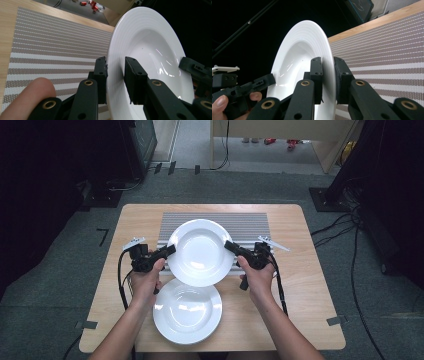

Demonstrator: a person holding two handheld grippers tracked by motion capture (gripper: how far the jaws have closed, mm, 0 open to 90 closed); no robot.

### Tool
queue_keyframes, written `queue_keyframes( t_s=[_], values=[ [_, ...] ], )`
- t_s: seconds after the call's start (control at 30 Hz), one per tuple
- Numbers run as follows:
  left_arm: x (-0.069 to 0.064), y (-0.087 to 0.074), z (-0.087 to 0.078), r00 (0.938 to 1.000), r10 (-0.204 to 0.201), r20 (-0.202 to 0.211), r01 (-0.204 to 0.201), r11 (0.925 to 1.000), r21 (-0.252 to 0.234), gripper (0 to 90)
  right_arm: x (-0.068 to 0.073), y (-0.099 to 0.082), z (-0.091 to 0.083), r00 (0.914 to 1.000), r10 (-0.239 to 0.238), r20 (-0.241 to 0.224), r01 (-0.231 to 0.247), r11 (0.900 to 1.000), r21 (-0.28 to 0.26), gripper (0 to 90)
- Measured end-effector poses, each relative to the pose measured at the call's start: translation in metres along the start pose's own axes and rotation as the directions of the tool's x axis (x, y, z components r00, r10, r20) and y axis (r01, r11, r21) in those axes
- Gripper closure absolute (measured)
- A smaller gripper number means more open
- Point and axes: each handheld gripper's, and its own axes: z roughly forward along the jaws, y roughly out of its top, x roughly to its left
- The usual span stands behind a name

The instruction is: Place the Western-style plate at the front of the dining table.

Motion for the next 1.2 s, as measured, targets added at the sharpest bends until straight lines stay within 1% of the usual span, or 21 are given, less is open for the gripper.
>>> queue_keyframes(
  t_s=[0.17, 0.2, 0.3, 0.4, 0.5, 0.67, 0.73, 0.8, 0.9, 1.03, 1.1, 1.2],
  values=[
    [0.006, 0.006, 0.011, 0.9998, -0.016, -0.007, 0.016, 0.9998, 0.009, 73.3, -0.008, 0.008, 0.010, 0.9999, 0.010, 0.009, -0.010, 0.9999, 0.009, 81.0],
    [0.007, 0.007, 0.014, 0.9998, -0.019, -0.012, 0.019, 0.9998, 0.010, 73.2, -0.009, 0.009, 0.012, 0.9998, 0.019, 0.010, -0.019, 0.9998, 0.010, 80.9],
    [0.010, 0.011, 0.022, 0.9996, -0.020, -0.019, 0.020, 0.9997, 0.014, 73.3, -0.016, 0.012, 0.018, 0.9995, 0.026, 0.017, -0.027, 0.9995, 0.017, 80.8],
    [0.014, 0.013, 0.031, 0.9996, -0.022, -0.018, 0.023, 0.9993, 0.029, 73.3, -0.022, 0.015, 0.024, 0.9991, 0.034, 0.026, -0.034, 0.9991, 0.026, 80.7],
    [0.018, 0.016, 0.041, 0.9991, -0.039, -0.016, 0.040, 0.9984, 0.041, 73.3, -0.027, 0.019, 0.029, 0.9986, 0.036, 0.038, -0.037, 0.9988, 0.034, 80.6],
    [0.023, 0.021, 0.056, 0.9984, -0.053, -0.021, 0.054, 0.9969, 0.057, 73.0, -0.036, 0.027, 0.037, 0.9973, 0.045, 0.059, -0.047, 0.9984, 0.031, 80.7],
    [0.026, 0.024, 0.061, 0.9980, -0.062, -0.011, 0.063, 0.9958, 0.067, 73.1, -0.039, 0.030, 0.040, 0.9968, 0.046, 0.065, -0.048, 0.9984, 0.029, 80.7],
    [0.028, 0.027, 0.067, 0.9981, -0.059, -0.019, 0.061, 0.9952, 0.077, 73.2, -0.043, 0.031, 0.042, 0.9958, 0.065, 0.065, -0.066, 0.9976, 0.021, 80.8],
    [0.030, 0.028, 0.075, 0.9977, -0.056, -0.038, 0.059, 0.9943, 0.088, 73.1, -0.052, 0.031, 0.048, 0.9936, 0.084, 0.075, -0.087, 0.9959, 0.027, 80.5],
    [0.036, 0.029, 0.085, 0.9965, -0.064, -0.055, 0.070, 0.9905, 0.119, 73.0, -0.062, 0.029, 0.055, 0.9894, 0.113, 0.090, -0.117, 0.9926, 0.034, 80.3],
    [0.038, 0.030, 0.090, 0.9965, -0.061, -0.057, 0.068, 0.9886, 0.134, 73.1, -0.066, 0.028, 0.057, 0.9859, 0.137, 0.096, -0.142, 0.9888, 0.045, 80.3],
    [0.041, 0.031, 0.098, 0.9963, -0.055, -0.066, 0.064, 0.9858, 0.155, 72.9, -0.074, 0.027, 0.061, 0.9822, 0.157, 0.103, -0.163, 0.9852, 0.053, 80.3]
  ],
)
